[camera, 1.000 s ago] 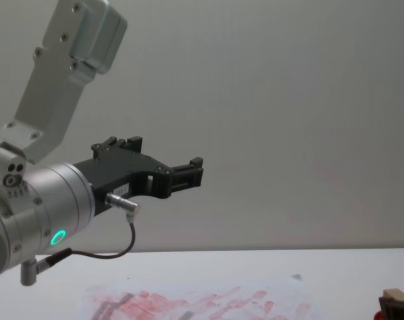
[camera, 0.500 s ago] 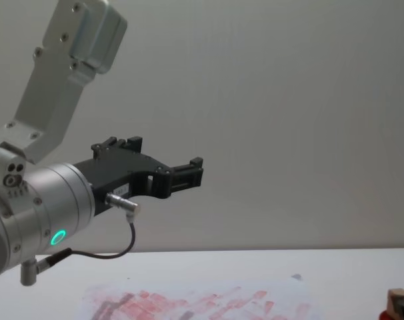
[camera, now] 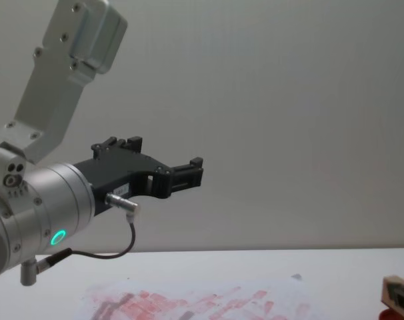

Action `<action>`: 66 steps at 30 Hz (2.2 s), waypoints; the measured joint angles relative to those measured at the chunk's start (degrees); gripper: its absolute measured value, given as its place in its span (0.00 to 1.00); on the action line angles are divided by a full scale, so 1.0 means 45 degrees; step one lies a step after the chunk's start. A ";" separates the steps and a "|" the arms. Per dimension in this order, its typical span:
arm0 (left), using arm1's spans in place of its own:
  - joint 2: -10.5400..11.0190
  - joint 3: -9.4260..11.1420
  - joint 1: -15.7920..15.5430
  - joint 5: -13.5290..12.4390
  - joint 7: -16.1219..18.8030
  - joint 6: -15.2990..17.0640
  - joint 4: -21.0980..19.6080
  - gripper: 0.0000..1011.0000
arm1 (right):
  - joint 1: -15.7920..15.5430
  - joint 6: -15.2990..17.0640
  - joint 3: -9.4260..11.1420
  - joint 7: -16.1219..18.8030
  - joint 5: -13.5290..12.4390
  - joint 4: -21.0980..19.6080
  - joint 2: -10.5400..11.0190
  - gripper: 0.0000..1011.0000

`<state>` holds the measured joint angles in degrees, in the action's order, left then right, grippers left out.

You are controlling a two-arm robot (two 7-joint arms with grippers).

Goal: Use the one hand to pick up the stamp and affix it onto the A4 paper.

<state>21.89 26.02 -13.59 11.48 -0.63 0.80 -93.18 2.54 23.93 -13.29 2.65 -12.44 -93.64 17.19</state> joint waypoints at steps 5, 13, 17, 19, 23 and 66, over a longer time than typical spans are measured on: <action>0.0000 -0.0001 0.0000 0.0000 0.0001 0.0000 0.0000 0.99 | 0.0113 -0.0487 -0.0006 0.0381 0.0246 -0.0097 0.0011 0.21; 0.0000 0.0000 0.0000 0.0000 0.0000 0.0000 0.0000 0.99 | 0.0443 -0.1309 -0.0102 0.1380 0.0543 -0.0129 -0.0060 0.21; 0.0000 0.0000 0.0000 0.0000 0.0000 0.0000 0.0000 0.99 | 0.0606 -0.1562 -0.0152 0.1806 0.0603 -0.0034 -0.0121 0.21; 0.0000 0.0000 0.0000 0.0000 0.0000 0.0000 0.0000 0.99 | 0.0782 -0.1790 -0.0213 0.2310 0.0640 0.0125 -0.0194 0.21; 0.0000 0.0000 0.0000 0.0000 0.0000 0.0000 0.0000 0.99 | 0.0990 -0.1973 -0.0300 0.2982 0.0667 0.0391 -0.0285 0.21; -0.0001 0.0000 0.0000 0.0000 0.0000 0.0000 0.0000 0.99 | 0.2452 -0.2397 -0.1317 0.6497 0.2290 0.3621 -0.0971 0.21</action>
<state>21.89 26.02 -13.59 11.48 -0.63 0.80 -93.18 13.58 13.14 -19.22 31.89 -2.13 -77.35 12.83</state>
